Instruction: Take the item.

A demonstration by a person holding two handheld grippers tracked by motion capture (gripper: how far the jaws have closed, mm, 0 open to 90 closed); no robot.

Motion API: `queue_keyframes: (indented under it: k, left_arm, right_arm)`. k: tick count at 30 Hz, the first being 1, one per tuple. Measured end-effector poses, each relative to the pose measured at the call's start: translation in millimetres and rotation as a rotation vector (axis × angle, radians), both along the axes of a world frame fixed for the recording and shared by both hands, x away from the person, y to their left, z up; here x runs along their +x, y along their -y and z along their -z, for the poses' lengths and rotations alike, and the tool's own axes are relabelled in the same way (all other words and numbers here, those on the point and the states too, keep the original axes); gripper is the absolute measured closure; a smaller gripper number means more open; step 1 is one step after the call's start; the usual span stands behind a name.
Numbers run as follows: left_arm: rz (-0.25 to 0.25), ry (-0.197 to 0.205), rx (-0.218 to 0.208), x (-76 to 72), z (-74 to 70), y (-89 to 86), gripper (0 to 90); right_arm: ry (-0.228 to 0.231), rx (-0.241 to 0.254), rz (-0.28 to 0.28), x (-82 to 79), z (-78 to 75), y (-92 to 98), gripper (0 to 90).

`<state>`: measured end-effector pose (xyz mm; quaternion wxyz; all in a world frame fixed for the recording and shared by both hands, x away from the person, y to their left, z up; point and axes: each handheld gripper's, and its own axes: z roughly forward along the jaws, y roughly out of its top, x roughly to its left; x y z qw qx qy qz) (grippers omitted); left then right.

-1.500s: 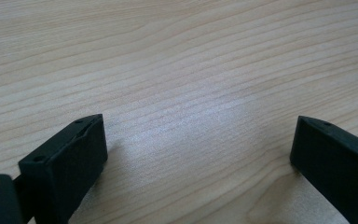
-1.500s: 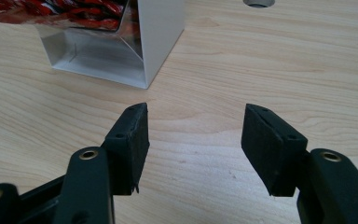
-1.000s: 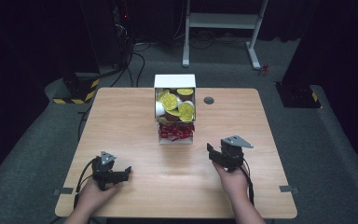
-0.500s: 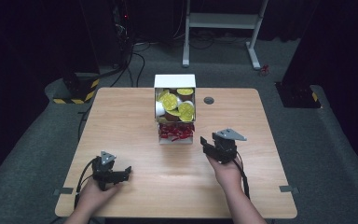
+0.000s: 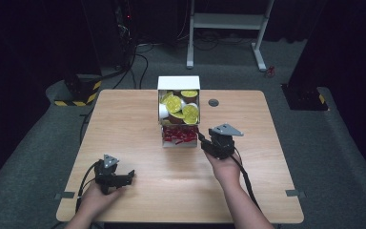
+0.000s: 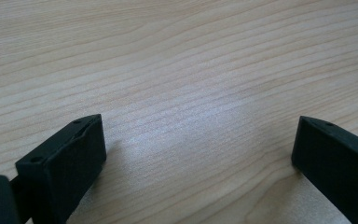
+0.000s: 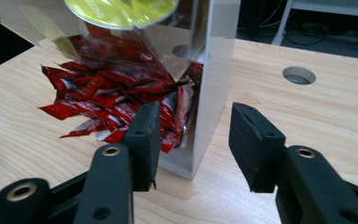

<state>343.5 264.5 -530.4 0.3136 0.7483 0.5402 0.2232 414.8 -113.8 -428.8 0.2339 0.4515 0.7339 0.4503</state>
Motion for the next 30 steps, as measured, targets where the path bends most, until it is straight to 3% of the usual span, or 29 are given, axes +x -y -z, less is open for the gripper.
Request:
queue_keyframes:
  k: [5,14,23,30]
  left_arm:
    - [0.000,0.000,0.000,0.0,0.0,0.0,3.3]
    - [0.001,0.000,0.000,0.0,0.0,0.0,3.3]
    - [0.001,0.000,0.000,0.0,0.0,0.0,3.3]
    - [0.002,0.000,0.001,0.1,-0.1,-0.2,3.3]
  right_arm:
    - [-0.002,-0.005,0.001,4.2,0.6,-6.4,55.5]
    - [-0.067,0.008,-0.002,17.5,15.0,-8.6,60.2]
    - [-0.041,-0.019,-0.004,21.4,9.0,-16.2,59.4]
    - [-0.056,-0.033,0.016,26.6,13.3,-18.9,67.5]
